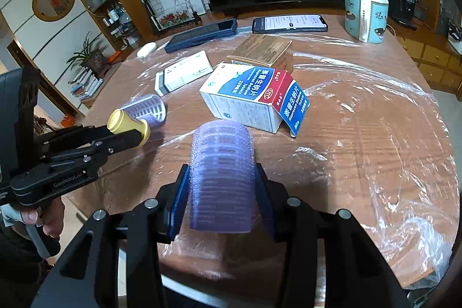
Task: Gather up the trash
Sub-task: 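Grasp the yellow cup with the left tool while the right tool grasps the purple hair roller, then carry the yellow cup and purple hair roller down over the black trash bin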
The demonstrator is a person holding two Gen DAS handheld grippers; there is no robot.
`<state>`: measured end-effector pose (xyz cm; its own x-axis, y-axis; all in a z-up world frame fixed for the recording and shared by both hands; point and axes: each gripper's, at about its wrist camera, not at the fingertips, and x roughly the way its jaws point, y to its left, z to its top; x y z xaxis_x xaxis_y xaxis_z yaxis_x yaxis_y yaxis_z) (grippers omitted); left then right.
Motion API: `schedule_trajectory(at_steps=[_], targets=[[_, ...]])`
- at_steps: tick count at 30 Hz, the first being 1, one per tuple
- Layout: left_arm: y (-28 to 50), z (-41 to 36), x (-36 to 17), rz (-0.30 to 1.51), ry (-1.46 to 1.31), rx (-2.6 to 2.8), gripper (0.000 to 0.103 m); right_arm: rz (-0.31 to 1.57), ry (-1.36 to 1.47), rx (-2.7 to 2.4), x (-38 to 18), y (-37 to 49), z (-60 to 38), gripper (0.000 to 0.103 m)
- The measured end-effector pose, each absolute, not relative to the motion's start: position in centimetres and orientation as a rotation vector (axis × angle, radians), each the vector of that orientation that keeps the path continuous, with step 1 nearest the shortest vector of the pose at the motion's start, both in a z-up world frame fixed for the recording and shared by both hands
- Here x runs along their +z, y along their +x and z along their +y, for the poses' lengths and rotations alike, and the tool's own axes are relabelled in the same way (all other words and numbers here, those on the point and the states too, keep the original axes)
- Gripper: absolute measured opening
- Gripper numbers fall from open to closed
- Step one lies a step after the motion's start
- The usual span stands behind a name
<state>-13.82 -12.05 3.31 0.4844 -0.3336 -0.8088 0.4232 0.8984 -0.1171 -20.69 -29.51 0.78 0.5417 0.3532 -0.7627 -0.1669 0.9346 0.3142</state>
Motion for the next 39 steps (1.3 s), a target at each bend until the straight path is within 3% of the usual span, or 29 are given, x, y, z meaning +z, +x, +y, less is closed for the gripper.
schedule_trajectory(at_steps=[39], targets=[[-23.2, -12.2, 4.1, 0.966, 0.133, -0.492, 0.035, 0.976, 0.153, 0.417, 1.6, -29.1, -31.1, 0.043]])
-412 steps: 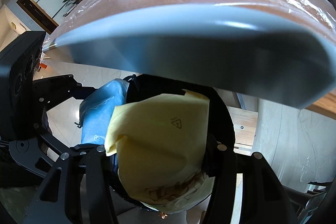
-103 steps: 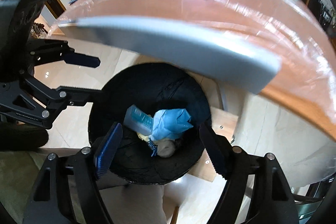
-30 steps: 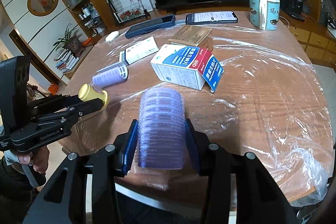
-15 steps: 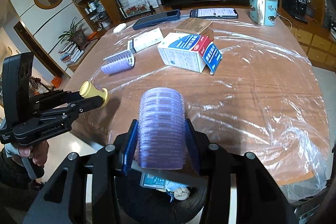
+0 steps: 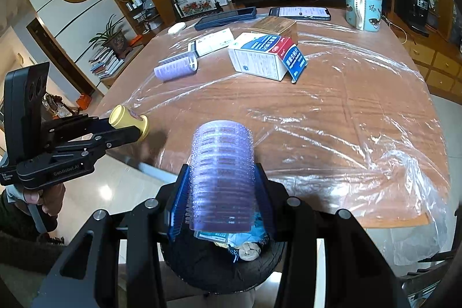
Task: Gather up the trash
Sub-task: 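Carry the yellow cup and purple hair roller down over the black trash bin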
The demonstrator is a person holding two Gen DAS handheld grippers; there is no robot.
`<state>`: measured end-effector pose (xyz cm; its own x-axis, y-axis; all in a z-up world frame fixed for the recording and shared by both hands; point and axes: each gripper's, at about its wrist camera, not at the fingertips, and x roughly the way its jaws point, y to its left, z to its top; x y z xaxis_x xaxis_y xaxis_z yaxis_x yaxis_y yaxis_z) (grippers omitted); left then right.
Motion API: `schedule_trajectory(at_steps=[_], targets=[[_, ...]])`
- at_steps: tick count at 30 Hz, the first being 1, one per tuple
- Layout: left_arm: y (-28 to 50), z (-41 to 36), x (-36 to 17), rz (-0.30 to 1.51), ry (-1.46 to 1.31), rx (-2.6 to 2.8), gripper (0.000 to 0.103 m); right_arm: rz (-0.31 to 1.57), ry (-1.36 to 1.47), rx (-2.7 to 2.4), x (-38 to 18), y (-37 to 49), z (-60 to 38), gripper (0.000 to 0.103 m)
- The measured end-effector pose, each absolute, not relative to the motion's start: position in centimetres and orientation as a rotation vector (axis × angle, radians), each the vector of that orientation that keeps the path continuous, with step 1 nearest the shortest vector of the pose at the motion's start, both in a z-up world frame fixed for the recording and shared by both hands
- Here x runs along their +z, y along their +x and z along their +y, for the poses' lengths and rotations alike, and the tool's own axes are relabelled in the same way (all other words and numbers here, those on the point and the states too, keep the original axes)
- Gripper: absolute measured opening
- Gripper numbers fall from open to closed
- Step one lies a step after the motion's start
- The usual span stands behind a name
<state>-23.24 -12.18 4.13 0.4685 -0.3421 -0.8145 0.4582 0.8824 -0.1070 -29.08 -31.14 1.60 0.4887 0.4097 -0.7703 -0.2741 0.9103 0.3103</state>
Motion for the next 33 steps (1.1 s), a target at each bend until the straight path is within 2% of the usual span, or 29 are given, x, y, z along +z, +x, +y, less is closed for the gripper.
schedule_trajectory(at_steps=[20, 33], targets=[[-27.8, -14.2, 4.0, 0.968, 0.211, -0.626, 0.035, 1.016, 0.133, 0.472, 1.0, -33.3, -31.6, 0.043], [-29.9, -15.8, 1.3, 1.020, 0.308, -0.674, 0.035, 1.080, 0.094, 0.504, -1.3, -34.7, -30.7, 0.043]])
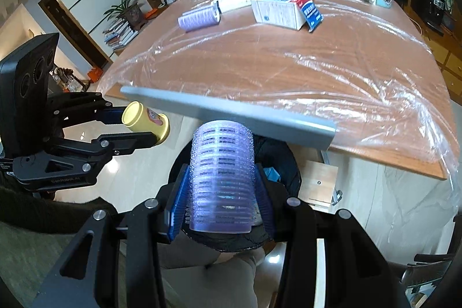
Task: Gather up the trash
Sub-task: 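Carry the yellow cup and purple hair roller down over the black trash bin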
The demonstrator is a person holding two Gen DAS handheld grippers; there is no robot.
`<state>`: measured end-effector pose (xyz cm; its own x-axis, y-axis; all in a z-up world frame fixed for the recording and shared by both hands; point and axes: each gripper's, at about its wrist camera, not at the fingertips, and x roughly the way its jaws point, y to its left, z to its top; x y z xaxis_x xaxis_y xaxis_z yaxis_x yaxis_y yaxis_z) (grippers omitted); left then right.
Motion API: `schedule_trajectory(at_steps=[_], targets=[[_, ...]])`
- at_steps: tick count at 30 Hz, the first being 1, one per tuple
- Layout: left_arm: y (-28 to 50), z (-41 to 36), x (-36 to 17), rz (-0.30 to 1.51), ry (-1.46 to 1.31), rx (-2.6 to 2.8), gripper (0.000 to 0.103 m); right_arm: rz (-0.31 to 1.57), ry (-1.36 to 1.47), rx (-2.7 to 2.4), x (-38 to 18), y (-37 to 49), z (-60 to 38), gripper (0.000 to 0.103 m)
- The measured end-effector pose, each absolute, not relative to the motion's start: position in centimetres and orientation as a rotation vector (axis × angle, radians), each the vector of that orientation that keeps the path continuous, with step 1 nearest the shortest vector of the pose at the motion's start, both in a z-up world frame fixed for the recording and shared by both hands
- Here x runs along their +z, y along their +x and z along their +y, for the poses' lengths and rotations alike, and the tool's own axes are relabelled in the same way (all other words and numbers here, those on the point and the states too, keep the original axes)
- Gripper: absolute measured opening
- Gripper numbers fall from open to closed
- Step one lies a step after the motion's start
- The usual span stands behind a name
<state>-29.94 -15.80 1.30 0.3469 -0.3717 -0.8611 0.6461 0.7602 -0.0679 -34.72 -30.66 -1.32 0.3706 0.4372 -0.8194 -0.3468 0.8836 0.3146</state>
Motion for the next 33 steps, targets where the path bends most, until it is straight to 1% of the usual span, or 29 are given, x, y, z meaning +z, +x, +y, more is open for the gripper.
schedule_trajectory(at_steps=[15, 33], targets=[[-29.7, -16.6, -3.2, 1.101, 0.394, -0.657, 0.035, 1.170, 0.037, 0.486, -5.4, -34.2, -30.0, 0.043], [-29.0, -17.0, -6.8, 1.154, 0.458, -0.612, 0.035, 1.235, 0.026, 0.444, -9.2, -33.2, -29.6, 0.043]])
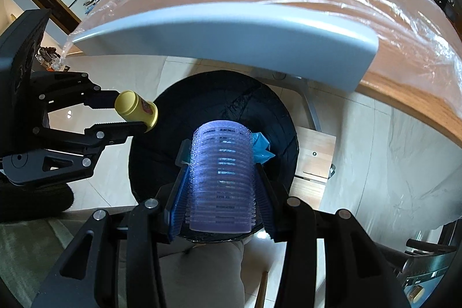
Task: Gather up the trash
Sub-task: 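Carry the yellow cup and purple hair roller down over the black trash bin, then open the left tool to drop the yellow cup while the right tool drops the roller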
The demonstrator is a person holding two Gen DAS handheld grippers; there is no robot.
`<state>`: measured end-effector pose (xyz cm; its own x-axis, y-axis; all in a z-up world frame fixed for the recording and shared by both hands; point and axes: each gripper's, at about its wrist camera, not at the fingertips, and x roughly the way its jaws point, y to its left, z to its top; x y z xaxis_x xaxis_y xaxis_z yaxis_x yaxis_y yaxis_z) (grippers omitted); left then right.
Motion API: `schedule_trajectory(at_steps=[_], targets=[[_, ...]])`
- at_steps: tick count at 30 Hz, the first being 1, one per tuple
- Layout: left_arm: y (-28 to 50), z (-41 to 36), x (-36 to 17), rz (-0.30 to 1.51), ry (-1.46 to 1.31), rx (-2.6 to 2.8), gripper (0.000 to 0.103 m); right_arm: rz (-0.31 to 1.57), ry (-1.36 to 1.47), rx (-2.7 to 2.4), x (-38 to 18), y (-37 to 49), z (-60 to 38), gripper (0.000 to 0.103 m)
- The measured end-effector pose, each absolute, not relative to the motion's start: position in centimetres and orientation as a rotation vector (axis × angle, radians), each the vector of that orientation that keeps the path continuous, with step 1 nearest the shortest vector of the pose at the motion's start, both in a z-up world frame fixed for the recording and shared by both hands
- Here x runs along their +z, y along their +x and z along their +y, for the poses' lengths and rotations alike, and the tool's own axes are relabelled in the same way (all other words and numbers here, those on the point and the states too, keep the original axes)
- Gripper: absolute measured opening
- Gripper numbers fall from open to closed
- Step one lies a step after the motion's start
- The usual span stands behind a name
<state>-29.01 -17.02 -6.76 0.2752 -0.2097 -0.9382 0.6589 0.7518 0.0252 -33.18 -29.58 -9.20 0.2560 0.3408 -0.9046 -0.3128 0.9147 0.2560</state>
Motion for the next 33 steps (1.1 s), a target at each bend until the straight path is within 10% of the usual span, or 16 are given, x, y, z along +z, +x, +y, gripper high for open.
schedule_trajectory(at_steps=[31, 33], targets=[[-27.9, -18.2, -9.2, 1.177, 0.518, -0.612, 0.036, 1.264, 0.023, 0.420, -11.2, -32.6, -29.6, 0.044], [-28.0, -18.4, -9.1, 1.161, 0.541, -0.600, 0.052, 1.263, 0.030, 0.413, -11.0, -32.6, -29.7, 0.062]])
